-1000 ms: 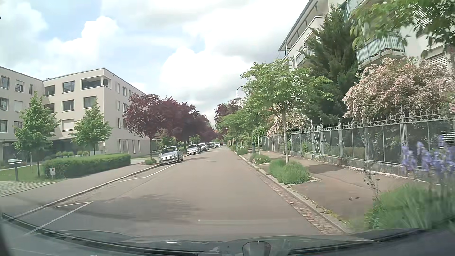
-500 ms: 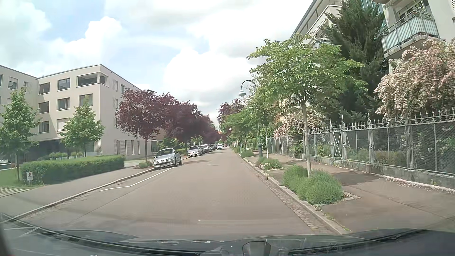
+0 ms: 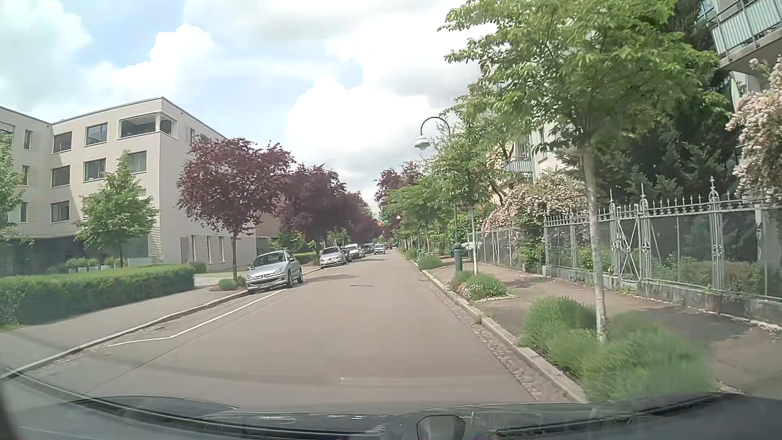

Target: Follow the waypoints while adhering to traffic rules and regulations

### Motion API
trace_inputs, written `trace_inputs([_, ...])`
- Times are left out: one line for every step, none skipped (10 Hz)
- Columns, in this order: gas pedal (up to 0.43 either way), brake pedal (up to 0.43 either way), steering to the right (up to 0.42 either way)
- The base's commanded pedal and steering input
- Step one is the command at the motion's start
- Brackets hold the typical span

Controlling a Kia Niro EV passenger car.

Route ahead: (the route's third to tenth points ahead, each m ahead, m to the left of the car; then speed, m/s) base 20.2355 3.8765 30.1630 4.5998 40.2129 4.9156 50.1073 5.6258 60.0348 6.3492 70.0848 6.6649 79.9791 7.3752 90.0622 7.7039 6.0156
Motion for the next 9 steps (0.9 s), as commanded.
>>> trace_inputs([0.110, 0.000, -0.023])
trace_inputs([0.059, 0.000, -0.023])
trace_inputs([0.059, 0.000, -0.022])
trace_inputs([0.059, 0.000, -0.022])
trace_inputs([0.059, 0.000, -0.019])
trace_inputs([0.059, 0.000, -0.012])
trace_inputs([0.059, 0.000, -0.006])
trace_inputs([0.047, 0.000, -0.003])
trace_inputs([0.028, 0.000, -0.001])
